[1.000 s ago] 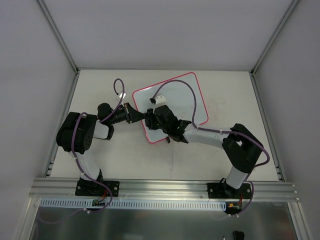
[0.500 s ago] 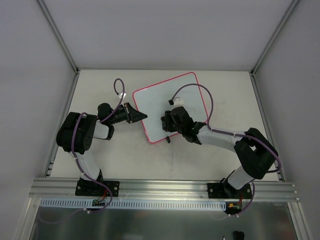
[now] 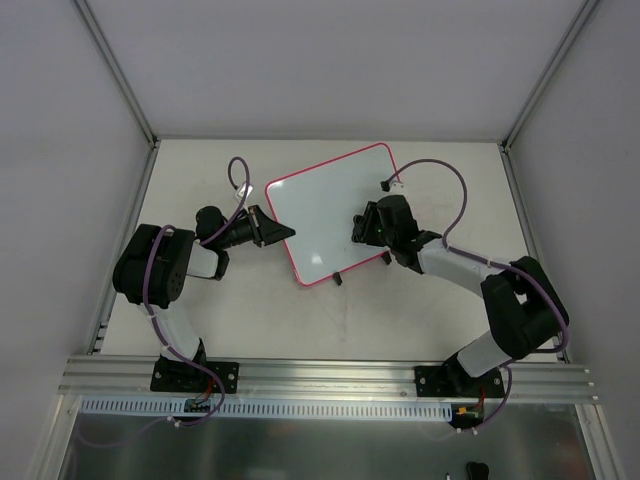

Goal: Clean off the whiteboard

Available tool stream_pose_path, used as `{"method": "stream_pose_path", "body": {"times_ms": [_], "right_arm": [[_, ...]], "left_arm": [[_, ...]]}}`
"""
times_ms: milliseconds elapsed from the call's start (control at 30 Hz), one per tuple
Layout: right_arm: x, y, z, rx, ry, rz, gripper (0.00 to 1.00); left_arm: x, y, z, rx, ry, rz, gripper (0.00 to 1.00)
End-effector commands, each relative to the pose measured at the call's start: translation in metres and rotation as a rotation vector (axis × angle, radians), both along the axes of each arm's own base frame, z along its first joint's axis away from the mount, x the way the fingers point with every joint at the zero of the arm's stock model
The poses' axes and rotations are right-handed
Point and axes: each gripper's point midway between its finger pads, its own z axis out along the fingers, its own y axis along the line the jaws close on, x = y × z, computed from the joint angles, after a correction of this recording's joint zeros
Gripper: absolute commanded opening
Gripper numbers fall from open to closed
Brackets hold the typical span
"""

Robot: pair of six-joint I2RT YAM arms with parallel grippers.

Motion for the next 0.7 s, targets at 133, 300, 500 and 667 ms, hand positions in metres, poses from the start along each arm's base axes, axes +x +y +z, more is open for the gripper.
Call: {"method": "stream_pose_path", "body": {"times_ms": [133,300,500,667], "right_arm": [[0.01,-0.103,-0.06,-0.154,0.151,-0.283,0.0],[0.017,-0.126,-0.059,-0.133,0.159,-0.351,0.0],[0.019,-0.149,-0.062,-0.105,0.181,-0.425,0.0],[0.017,-0.161,-0.062,-0.098,0.182,-0.467,0.0]], "left_arm": [[-0.004,-0.005,0.06,-0.032,-0.446,-0.042,0.0],[-0.004,-0.005,0.059,-0.031,-0.447,-0.042,0.0],[-0.004,-0.005,0.058,-0.03,-0.444,-0.042,0.0],[-0.003,-0.005,0.06,-0.032,-0.446,-0.041,0.0]]}}
